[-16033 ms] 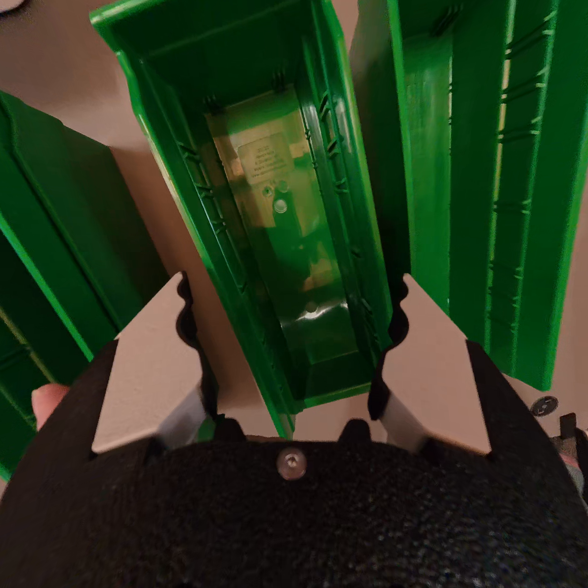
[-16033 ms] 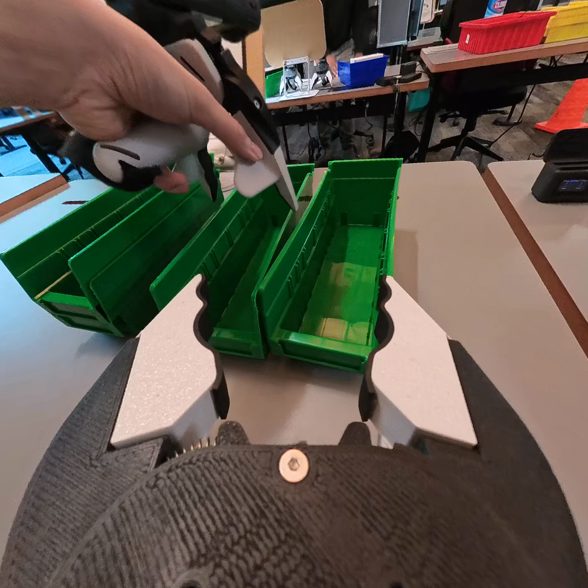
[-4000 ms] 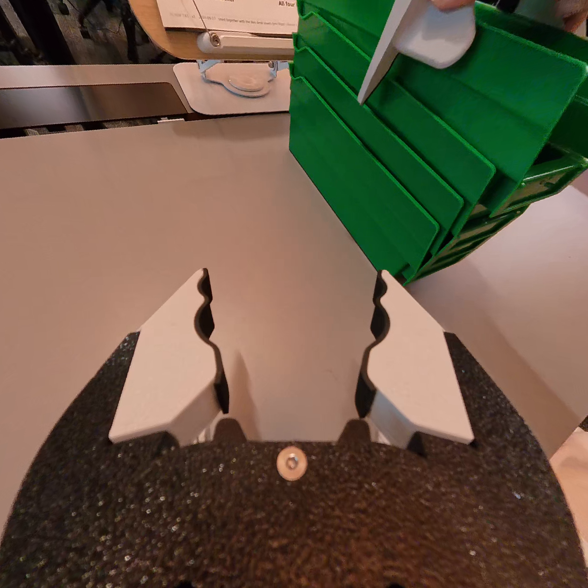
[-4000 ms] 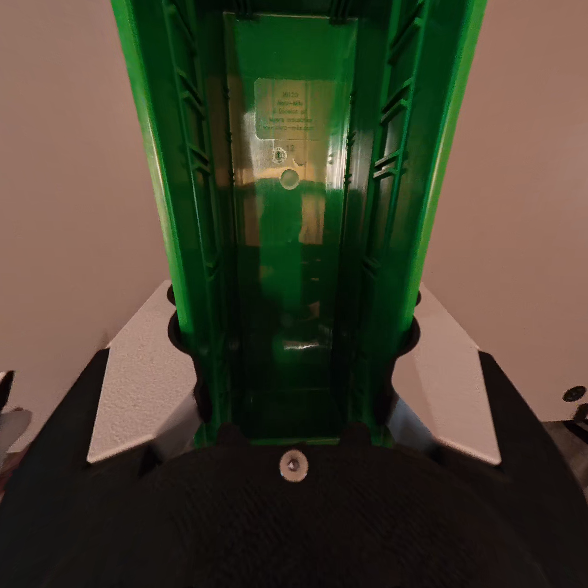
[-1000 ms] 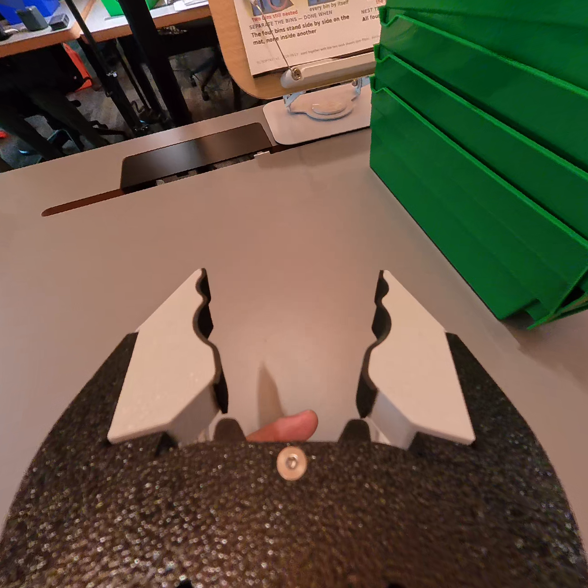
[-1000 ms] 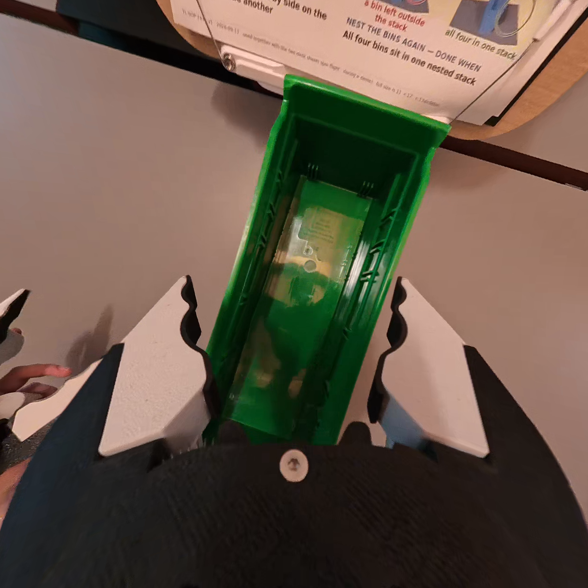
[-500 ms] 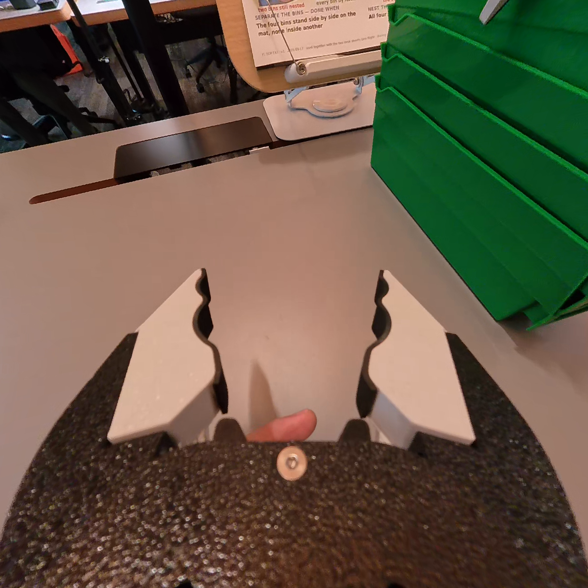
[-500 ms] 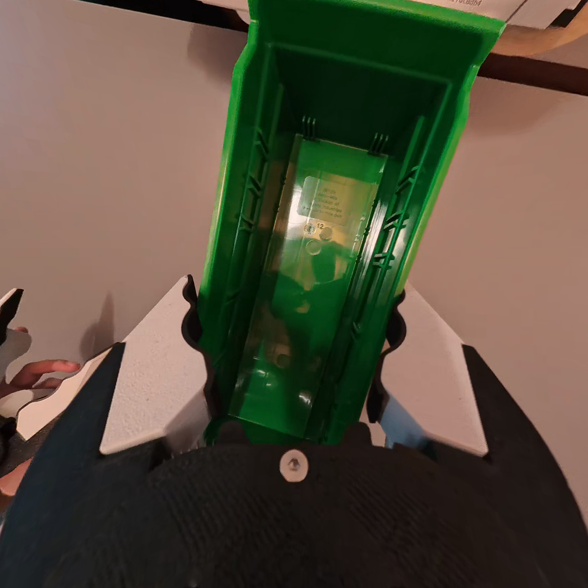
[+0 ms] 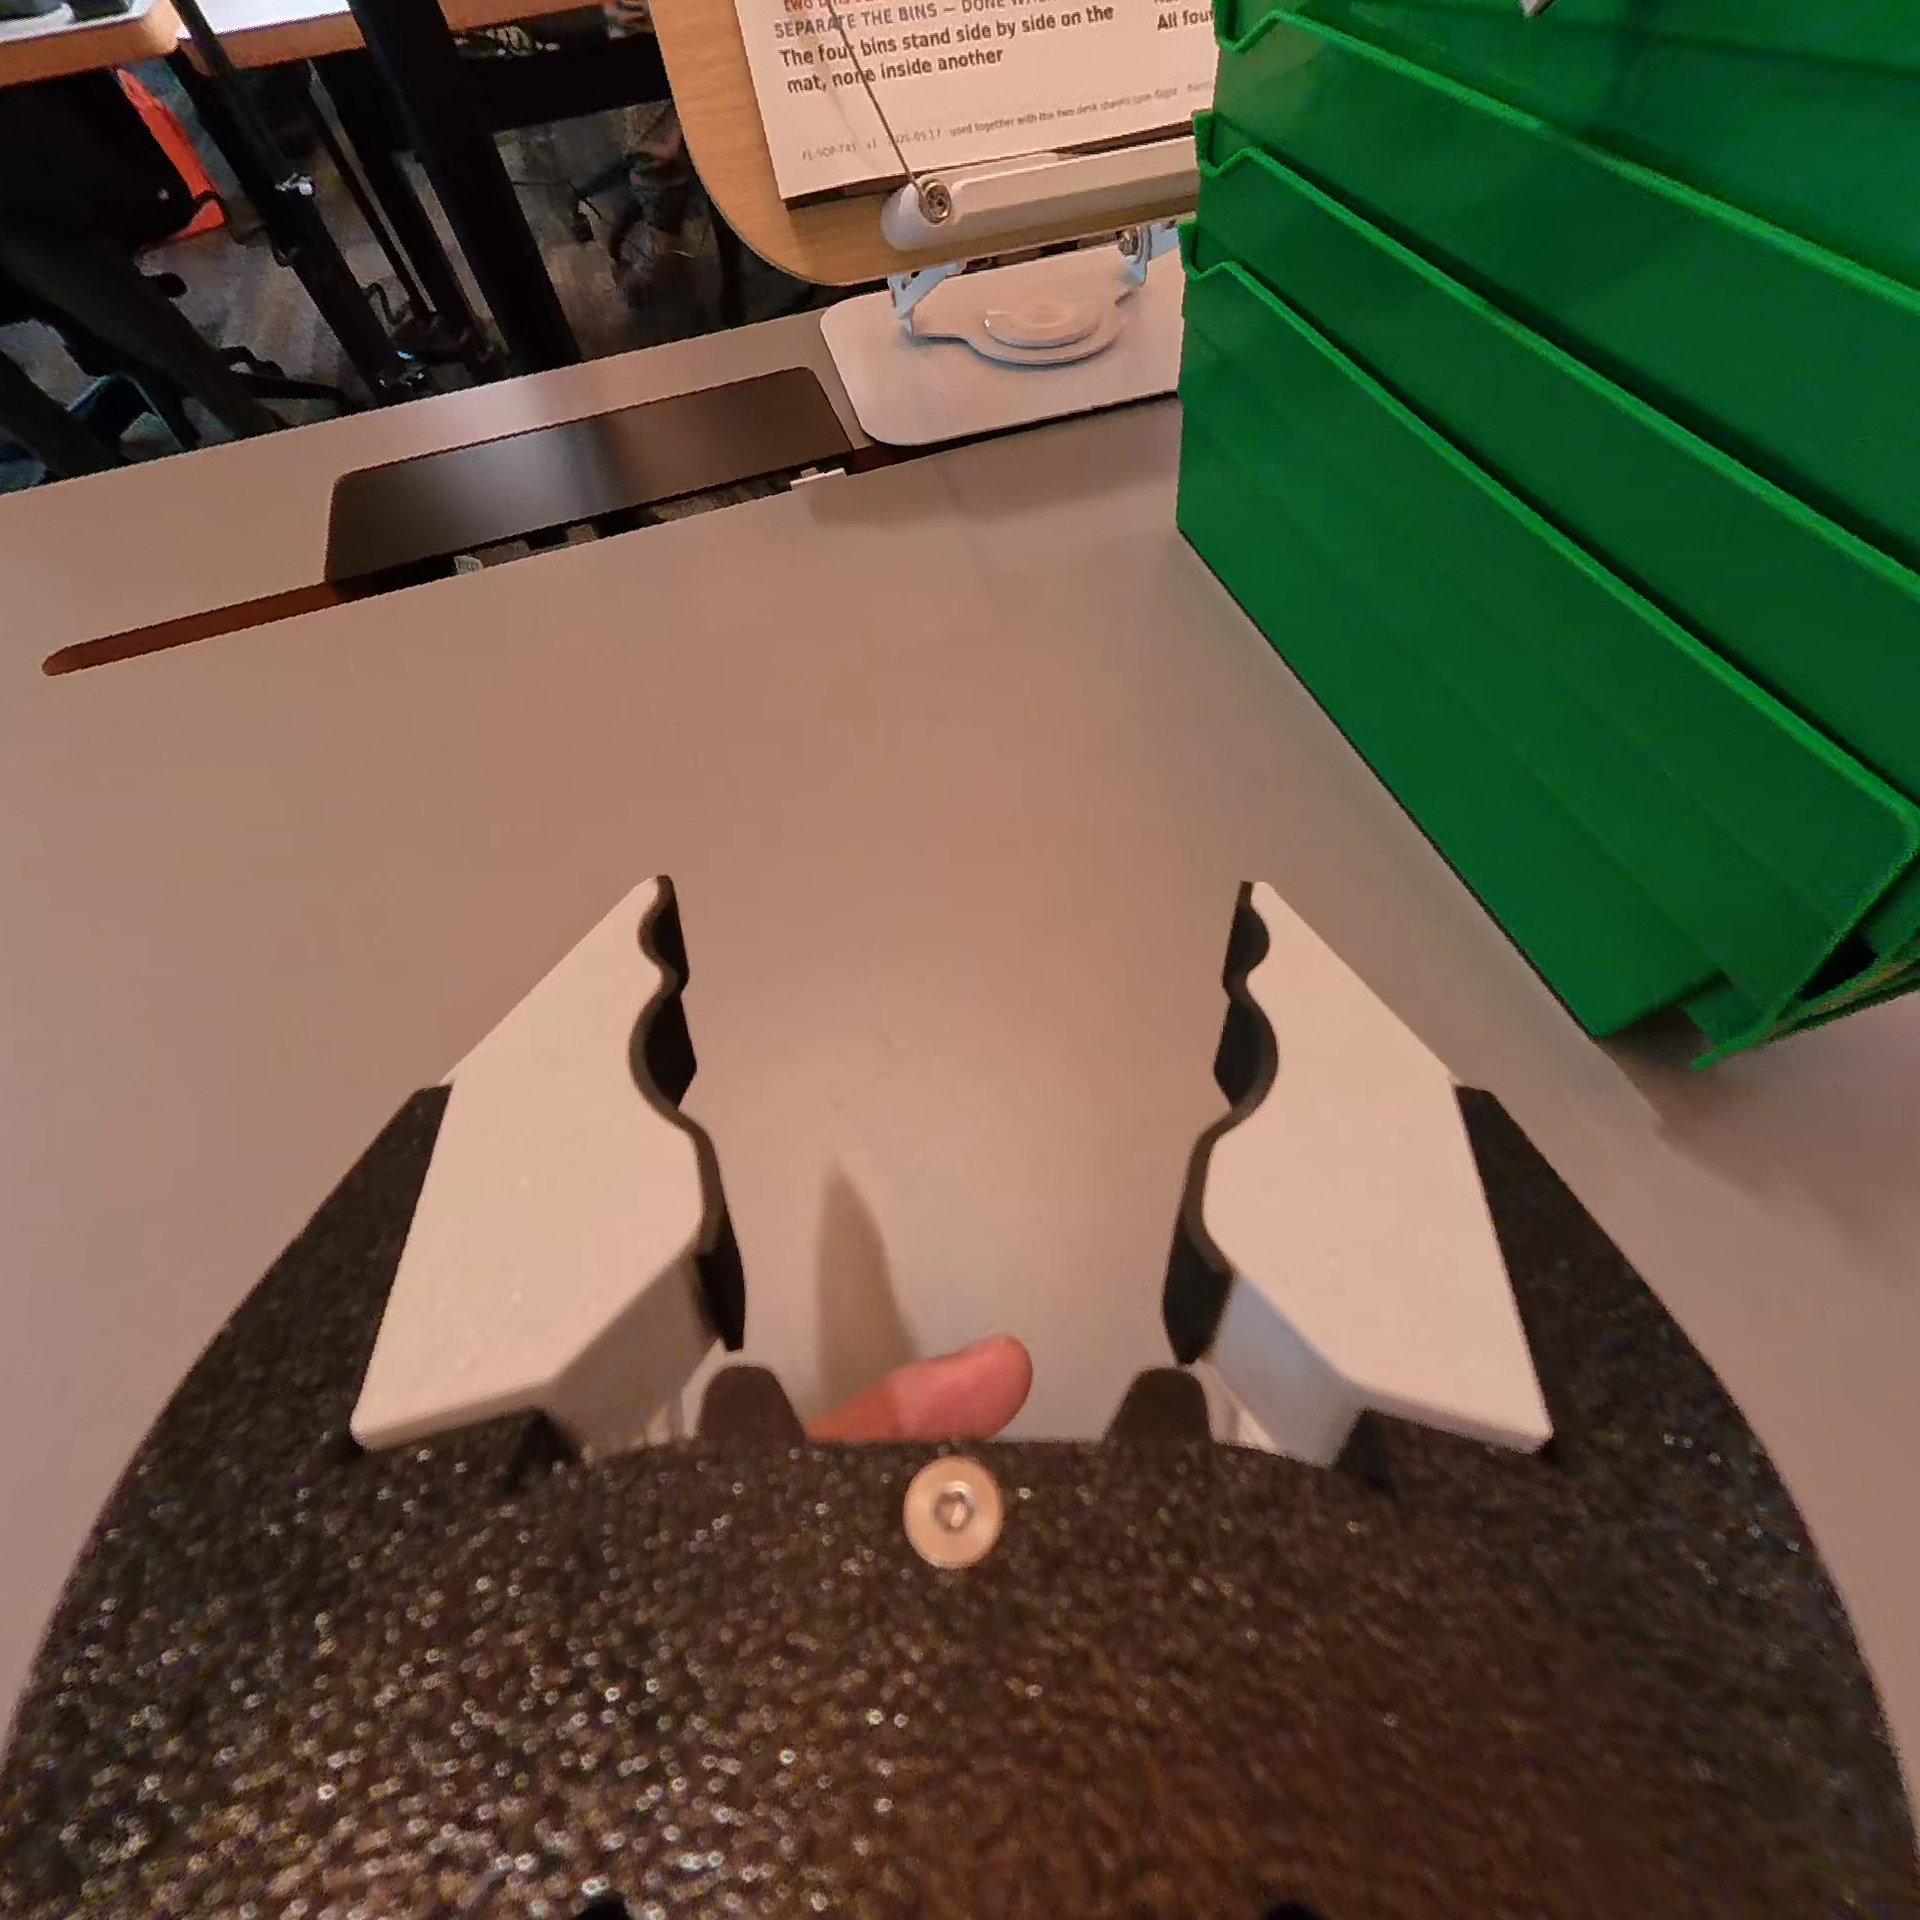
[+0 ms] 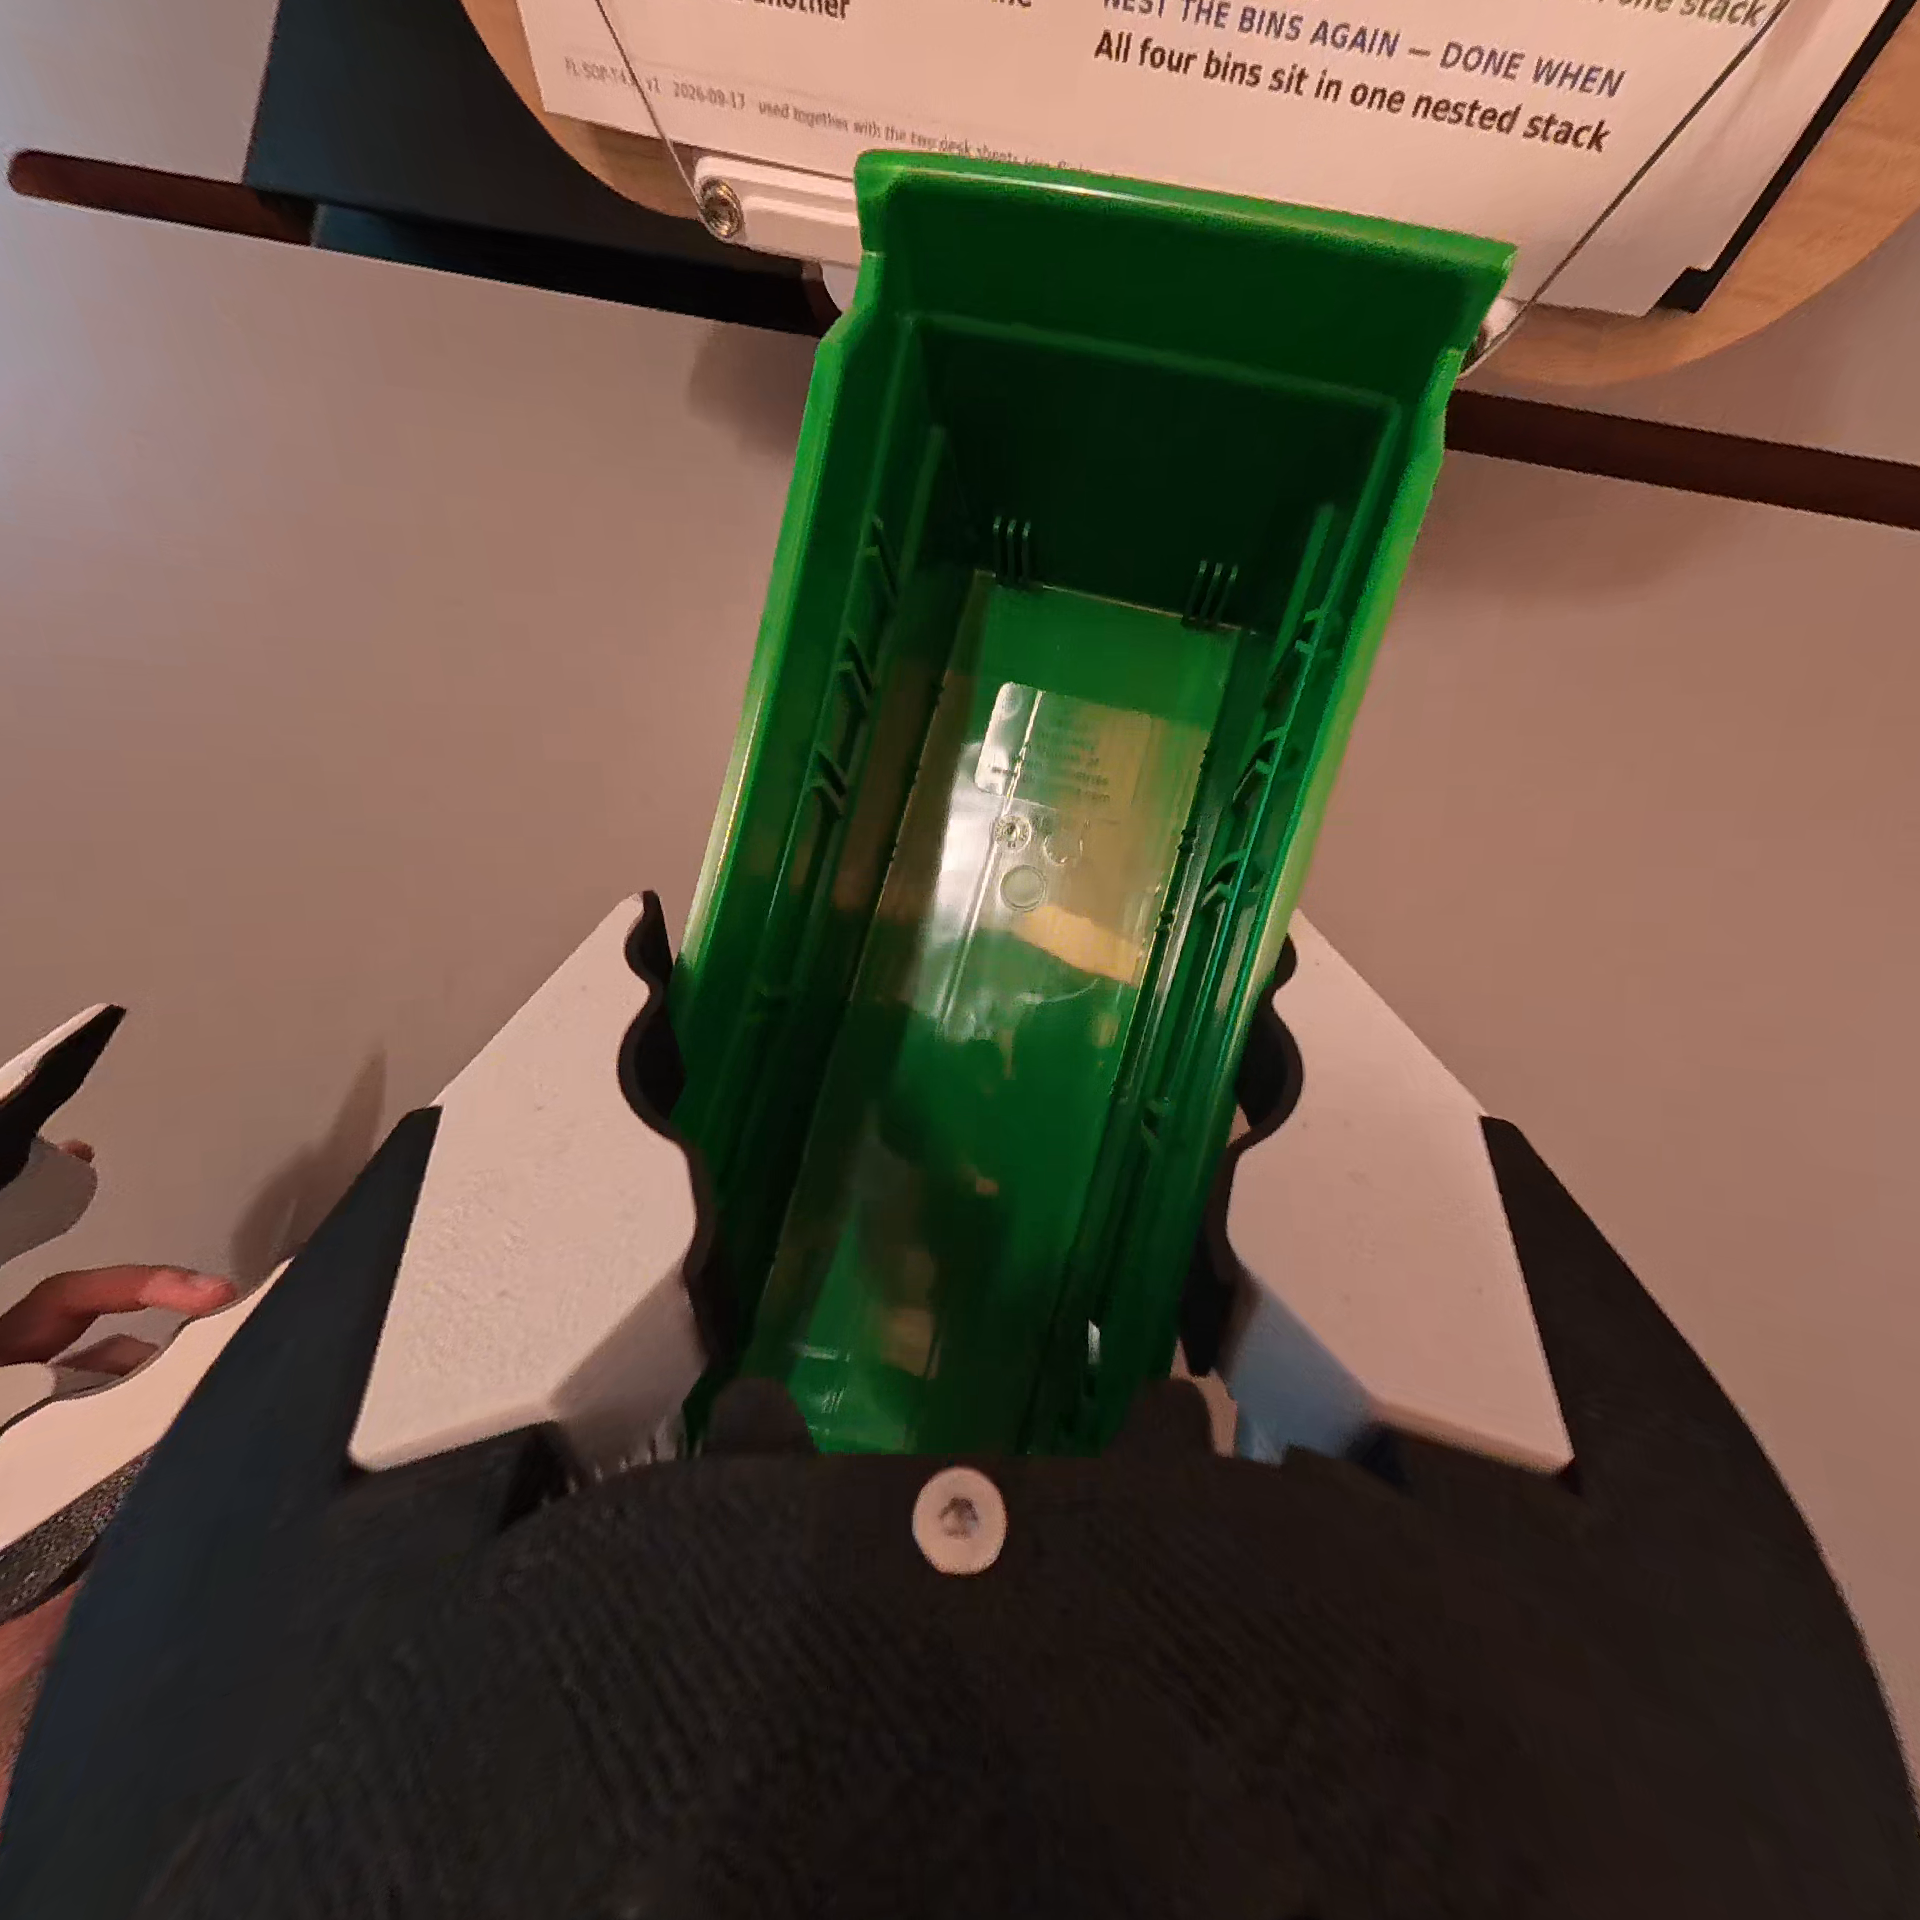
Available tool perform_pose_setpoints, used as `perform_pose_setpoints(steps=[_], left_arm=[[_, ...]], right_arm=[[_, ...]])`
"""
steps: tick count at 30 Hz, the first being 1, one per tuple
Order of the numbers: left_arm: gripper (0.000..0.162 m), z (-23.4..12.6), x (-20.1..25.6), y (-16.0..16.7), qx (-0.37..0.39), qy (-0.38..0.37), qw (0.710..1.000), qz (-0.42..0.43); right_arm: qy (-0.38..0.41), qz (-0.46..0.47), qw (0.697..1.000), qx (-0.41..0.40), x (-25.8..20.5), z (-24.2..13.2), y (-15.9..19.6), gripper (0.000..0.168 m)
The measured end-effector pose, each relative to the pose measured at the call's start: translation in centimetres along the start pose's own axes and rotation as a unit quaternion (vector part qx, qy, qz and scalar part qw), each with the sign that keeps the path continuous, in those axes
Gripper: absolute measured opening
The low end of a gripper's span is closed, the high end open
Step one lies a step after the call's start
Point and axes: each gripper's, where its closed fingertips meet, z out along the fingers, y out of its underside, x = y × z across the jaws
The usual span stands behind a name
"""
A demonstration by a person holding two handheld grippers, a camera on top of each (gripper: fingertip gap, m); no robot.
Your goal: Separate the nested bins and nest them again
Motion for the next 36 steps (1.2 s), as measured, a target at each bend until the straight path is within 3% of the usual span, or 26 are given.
perform_pose_setpoints(steps=[14, 17, 24, 31, 36], left_arm=[[0.106, -0.2, -0.4, -0.4, 0.014, 0.014, 0.999, -0.026], [0.106, 0.0, -0.4, -0.2, 0.007, 0.016, 0.999, -0.030], [0.107, -0.3, 0.4, -0.1, -0.001, 0.022, 1.000, -0.019], [0.107, -0.2, 0.5, 0.2, -0.011, 0.026, 0.999, -0.019], [0.107, -0.1, 0.3, 0.4, -0.016, 0.028, 0.999, -0.023]], right_arm=[[0.023, -0.046, 0.997, 0.055, -0.5, -0.9, -1.0, 0.125], [0.067, -0.094, 0.993, 0.003, -0.1, -1.2, -0.1, 0.119], [0.044, -0.068, 0.988, -0.135, -0.5, -1.1, 2.5, 0.136], [0.014, -0.023, 0.988, -0.153, -1.0, -0.1, 2.9, 0.150], [0.037, -0.040, 0.985, -0.164, -1.0, 0.5, 3.0, 0.158]])
